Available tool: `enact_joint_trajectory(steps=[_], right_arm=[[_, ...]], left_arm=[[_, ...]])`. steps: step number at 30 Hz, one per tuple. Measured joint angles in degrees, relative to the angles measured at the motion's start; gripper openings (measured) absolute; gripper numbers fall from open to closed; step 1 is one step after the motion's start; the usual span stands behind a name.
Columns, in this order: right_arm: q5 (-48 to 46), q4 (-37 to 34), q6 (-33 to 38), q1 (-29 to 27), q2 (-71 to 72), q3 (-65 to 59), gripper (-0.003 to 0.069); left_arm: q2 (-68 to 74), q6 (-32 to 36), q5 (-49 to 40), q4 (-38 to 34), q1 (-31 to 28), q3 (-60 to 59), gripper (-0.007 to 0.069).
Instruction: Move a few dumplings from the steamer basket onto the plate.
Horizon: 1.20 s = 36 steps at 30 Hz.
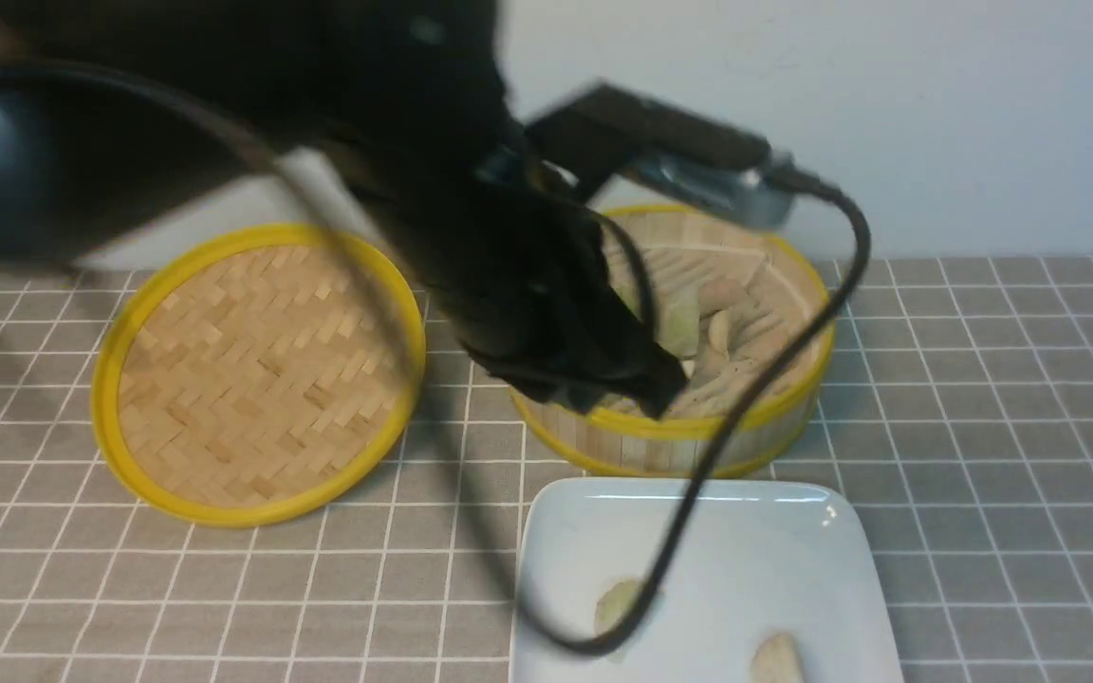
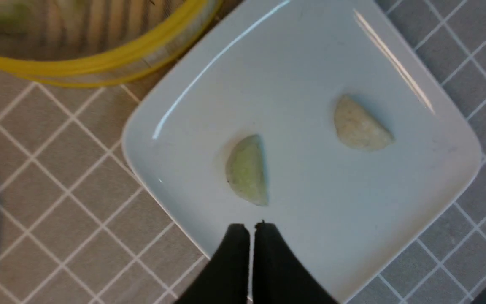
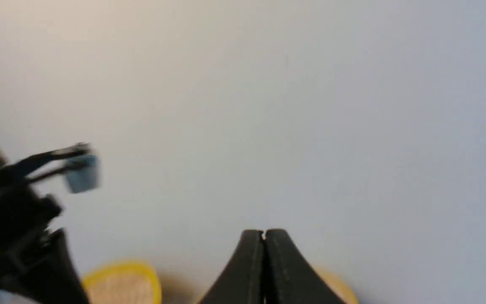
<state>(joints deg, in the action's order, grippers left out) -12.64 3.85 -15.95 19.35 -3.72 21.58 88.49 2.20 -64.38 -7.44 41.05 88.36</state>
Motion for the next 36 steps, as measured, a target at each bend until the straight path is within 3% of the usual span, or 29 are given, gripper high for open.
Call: enact_joint_trajectory(steps=[1, 5, 11, 13, 24, 36], right_arm=[[6.0, 2.2, -1.5, 0.0, 2.2, -2.7, -0.0013], [14.9, 4.0, -2.5, 0.0, 4.4, -6.3, -0.0014], [17.7, 4.4, -2.8, 0.0, 4.4, -6.6, -0.0015], [17.6, 4.6, -2.8, 0.0, 4.4, -6.6, -0.0015], [17.6, 4.9, -2.8, 0.0, 4.4, -6.6, -0.0015], [17.6, 4.9, -2.8, 0.0, 4.4, -6.6, -0.0015]], left_arm=[[-5.4, -0.2, 2.2, 0.2, 0.0, -3.4, -0.0005], [-20.0, -0.3, 10.4, 0.3, 0.0, -14.6, -0.0005], [-44.8, -1.6, 30.0, 0.3, 0.0, -38.3, -0.0005], [-50.0, -3.2, 32.5, 0.4, 0.0, -43.3, -0.0005], [-66.9, -5.0, 35.0, 6.6, 0.0, -53.1, -0.0005], [-70.2, -5.1, 35.0, 7.0, 0.0, -54.1, -0.0005]])
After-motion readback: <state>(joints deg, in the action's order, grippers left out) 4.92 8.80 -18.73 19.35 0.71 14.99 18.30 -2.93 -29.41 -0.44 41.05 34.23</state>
